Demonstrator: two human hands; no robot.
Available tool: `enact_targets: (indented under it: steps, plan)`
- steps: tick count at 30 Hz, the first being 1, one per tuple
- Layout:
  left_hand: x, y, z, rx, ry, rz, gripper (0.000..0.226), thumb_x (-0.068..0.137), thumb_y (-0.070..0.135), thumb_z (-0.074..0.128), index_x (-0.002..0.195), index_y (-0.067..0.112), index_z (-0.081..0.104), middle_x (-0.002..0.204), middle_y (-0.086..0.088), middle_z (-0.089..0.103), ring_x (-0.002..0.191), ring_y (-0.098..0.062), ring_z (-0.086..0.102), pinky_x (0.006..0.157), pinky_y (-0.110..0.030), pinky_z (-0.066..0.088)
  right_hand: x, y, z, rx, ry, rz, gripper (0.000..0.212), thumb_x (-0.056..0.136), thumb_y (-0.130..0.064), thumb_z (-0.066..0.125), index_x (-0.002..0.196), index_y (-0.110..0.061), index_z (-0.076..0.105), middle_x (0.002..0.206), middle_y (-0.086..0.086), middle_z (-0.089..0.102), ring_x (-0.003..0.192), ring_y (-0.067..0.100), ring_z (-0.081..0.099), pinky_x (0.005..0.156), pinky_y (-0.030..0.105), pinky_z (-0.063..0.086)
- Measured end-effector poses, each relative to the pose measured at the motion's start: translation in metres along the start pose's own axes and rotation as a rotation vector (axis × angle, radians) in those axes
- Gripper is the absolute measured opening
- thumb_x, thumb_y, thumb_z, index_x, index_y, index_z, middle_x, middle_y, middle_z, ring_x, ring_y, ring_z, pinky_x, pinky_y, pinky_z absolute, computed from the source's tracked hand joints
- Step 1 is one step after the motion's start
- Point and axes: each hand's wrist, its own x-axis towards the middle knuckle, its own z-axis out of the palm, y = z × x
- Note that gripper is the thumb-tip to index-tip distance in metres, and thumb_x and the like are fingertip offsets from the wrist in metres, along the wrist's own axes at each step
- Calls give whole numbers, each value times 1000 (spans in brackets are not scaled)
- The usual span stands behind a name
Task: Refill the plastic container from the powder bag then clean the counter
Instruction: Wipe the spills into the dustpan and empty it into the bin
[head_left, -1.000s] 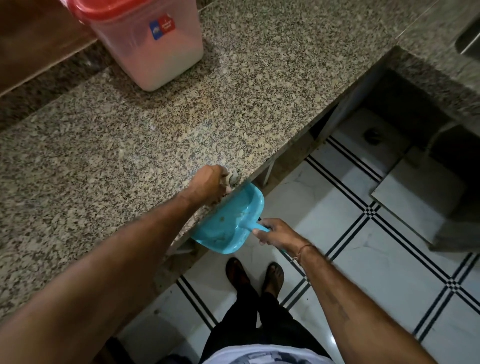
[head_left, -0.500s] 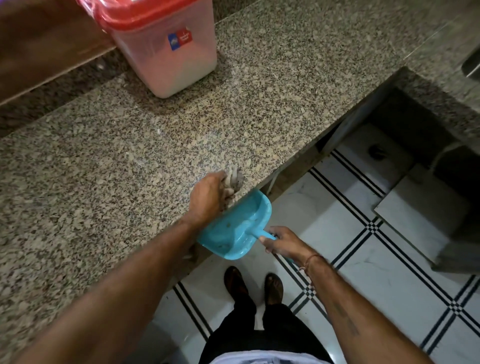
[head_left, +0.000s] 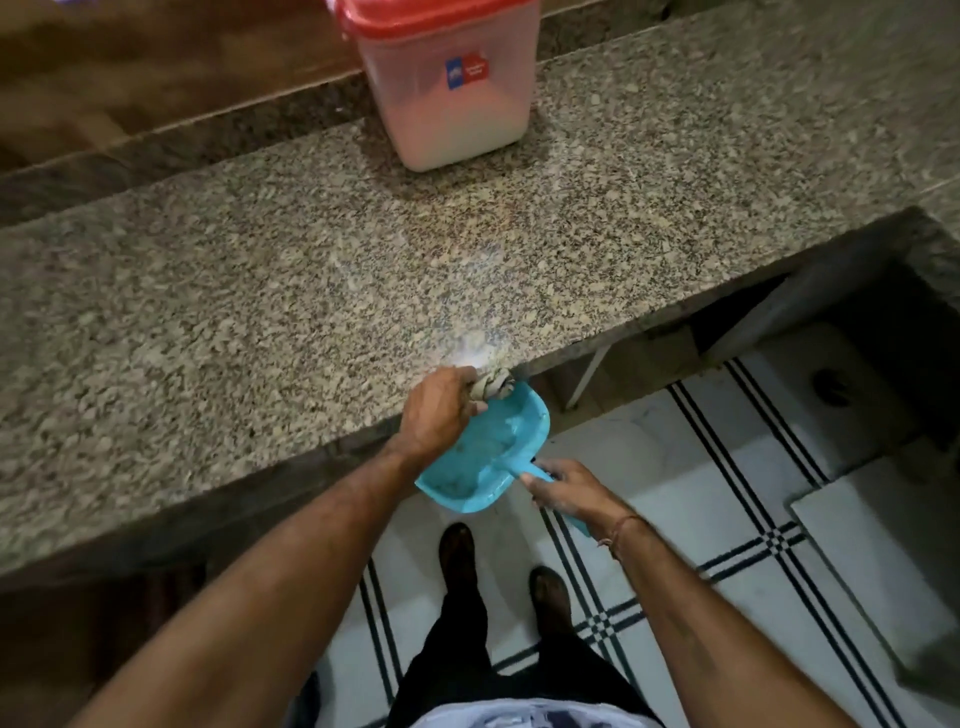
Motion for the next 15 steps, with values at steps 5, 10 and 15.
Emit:
enact_targets:
  steps: [5, 10, 15]
  plan:
    - [-73, -24, 17, -287, 81, -338, 22, 79, 30, 81, 82, 16, 65, 80, 0, 68, 75, -20, 64, 62, -32, 52, -15, 12, 2, -128, -150, 6, 29, 99, -36, 67, 104, -8, 72, 88, 2, 63, 81, 13, 59, 75, 24, 53]
    - [-171, -74, 29, -519, 302, -646, 28, 74, 38, 77, 84, 13, 67, 77, 0, 71, 72, -17, 63, 63, -32, 48, -24, 21, 55, -294, -280, -43, 41, 85, -46, 71, 99, -8, 73, 77, 0, 66, 71, 11, 60, 70, 30, 49]
    - [-277, -132, 32, -671, 508, -927, 20, 85, 27, 80, 93, 12, 70, 84, 0, 73, 81, -23, 68, 70, -31, 51, -34, 27, 142, -487, -473, -57, 19, 95, -34, 70, 96, -15, 75, 74, 0, 65, 68, 11, 59, 66, 28, 49]
